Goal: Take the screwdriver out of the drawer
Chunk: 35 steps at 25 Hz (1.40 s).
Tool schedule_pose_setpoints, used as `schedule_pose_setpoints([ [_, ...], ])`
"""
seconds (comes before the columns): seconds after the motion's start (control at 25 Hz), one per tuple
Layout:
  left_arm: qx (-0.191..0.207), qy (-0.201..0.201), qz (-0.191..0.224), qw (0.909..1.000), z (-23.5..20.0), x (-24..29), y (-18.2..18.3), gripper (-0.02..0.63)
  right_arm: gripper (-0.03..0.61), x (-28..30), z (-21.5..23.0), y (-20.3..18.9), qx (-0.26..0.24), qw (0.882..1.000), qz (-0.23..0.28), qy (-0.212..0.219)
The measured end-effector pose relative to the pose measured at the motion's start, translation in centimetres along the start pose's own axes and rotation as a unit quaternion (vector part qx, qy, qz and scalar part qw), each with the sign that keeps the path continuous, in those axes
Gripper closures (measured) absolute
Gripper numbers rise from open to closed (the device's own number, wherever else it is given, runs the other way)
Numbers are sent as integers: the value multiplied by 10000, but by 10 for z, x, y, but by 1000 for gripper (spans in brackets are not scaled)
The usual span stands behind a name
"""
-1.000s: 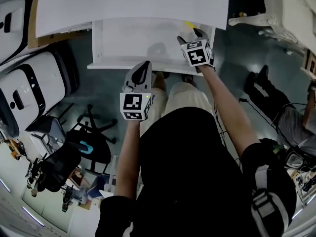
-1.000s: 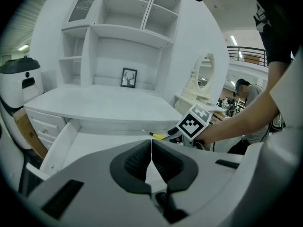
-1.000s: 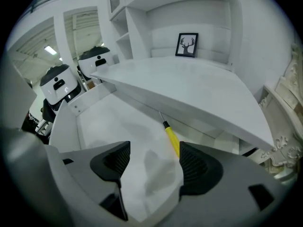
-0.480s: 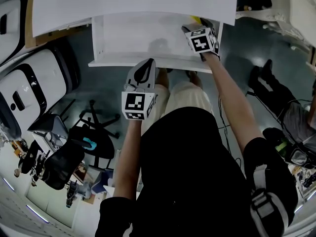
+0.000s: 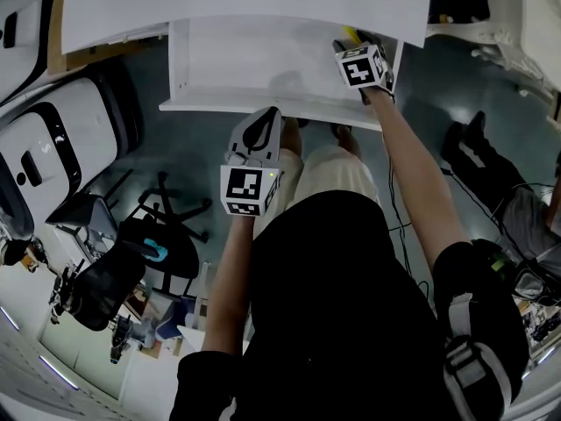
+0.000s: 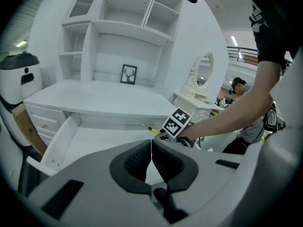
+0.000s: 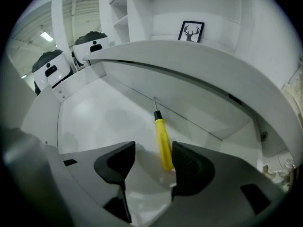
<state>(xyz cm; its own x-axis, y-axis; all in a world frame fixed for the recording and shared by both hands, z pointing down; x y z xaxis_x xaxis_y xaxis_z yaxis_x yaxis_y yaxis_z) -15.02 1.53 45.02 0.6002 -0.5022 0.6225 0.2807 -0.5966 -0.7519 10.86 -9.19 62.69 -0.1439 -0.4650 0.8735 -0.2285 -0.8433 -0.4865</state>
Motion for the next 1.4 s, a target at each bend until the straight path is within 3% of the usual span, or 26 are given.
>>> schedule_pose_setpoints([
  [0.2,5,22,5,10000,2,-1,0,589,395,-2,0,-1,-78,9998,-26,-164],
  [0.4,2,62,25,10000,4,-2,-2,589,425,-2,1,-4,-128,9997,-51,-178],
  [0.48,4,76,18,10000,6,-2,-3,589,491,-3,2,-6,-154,9996,-59,-213],
  [0.88,-16,197,43,9998,16,-4,-1,589,494,-7,4,-5,-307,9994,-129,-45],
  [1.4,-314,620,438,9966,46,-20,5,589,494,-52,-18,3,-1084,9919,-223,629],
])
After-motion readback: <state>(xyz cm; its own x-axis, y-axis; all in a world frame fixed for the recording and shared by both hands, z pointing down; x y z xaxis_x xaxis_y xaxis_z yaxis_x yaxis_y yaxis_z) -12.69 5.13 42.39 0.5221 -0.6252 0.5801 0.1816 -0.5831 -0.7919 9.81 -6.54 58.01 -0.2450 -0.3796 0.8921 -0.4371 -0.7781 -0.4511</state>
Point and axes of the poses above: the fingertips, and each gripper's own axes: x forward along the fingers, z to its right, y out of its top, the point moved 10 cm from there along -x, backward along the fingers, and after that the axes turned 1 degree about z, right-handed, at the moved point
